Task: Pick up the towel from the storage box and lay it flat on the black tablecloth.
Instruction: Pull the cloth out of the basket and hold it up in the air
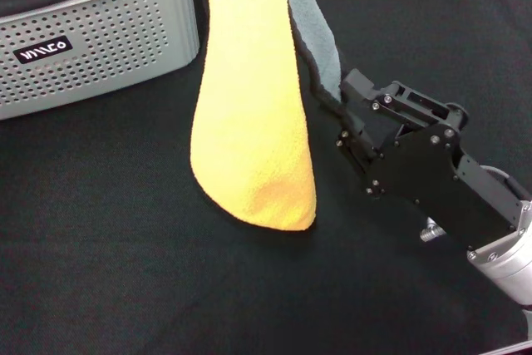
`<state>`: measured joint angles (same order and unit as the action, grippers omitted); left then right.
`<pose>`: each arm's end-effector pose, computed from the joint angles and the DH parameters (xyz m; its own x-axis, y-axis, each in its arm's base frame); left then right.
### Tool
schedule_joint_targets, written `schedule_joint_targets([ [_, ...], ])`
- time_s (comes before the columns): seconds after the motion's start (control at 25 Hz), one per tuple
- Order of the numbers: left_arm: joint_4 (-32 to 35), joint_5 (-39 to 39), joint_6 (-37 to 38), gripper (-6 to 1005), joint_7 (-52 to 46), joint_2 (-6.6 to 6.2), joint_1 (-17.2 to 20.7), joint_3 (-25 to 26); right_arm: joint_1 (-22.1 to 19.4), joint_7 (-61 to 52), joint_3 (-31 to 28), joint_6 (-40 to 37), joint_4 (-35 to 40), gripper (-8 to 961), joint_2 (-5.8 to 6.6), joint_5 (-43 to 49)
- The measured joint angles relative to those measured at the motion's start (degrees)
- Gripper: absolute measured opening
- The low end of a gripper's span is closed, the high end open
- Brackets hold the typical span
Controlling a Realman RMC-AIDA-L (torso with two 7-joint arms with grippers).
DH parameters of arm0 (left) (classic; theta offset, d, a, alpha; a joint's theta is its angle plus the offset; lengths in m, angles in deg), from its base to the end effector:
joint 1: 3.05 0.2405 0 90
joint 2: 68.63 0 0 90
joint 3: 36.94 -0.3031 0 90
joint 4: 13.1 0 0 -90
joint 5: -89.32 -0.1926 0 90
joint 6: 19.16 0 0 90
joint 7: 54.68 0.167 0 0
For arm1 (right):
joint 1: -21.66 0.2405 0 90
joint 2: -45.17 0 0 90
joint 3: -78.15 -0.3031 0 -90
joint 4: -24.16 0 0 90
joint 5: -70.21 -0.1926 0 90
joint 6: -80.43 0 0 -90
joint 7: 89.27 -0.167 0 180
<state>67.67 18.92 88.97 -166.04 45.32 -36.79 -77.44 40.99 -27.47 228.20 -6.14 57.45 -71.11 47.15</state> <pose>-0.0963 0.3161 0.1433 0.5633 -0.1828 0.8058 -0.0480 -0.9808 -0.1890 0.1972 0.2558 -0.0882 0.4705 0.8723 0.1332 0.2796 -0.0043 -0.9601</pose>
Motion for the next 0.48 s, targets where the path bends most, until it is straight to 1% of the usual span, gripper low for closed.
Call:
schedule_joint_targets([
  [0.2,0.0,0.01,0.06,10,0.0,0.23,0.0,0.09,-0.01,-0.56,0.25,-0.37,0.04,348,0.0,-0.47],
  [0.32,0.0,0.03,0.06,10,0.0,0.22,0.0,0.11,-0.12,-0.57,0.32,-0.98,0.06,260,0.0,-0.59],
  [0.48,-0.06,0.02,0.06,10,0.01,0.22,0.31,0.02,-0.15,-0.94,0.33,-1.27,0.07,166,0.0,-1.31],
])
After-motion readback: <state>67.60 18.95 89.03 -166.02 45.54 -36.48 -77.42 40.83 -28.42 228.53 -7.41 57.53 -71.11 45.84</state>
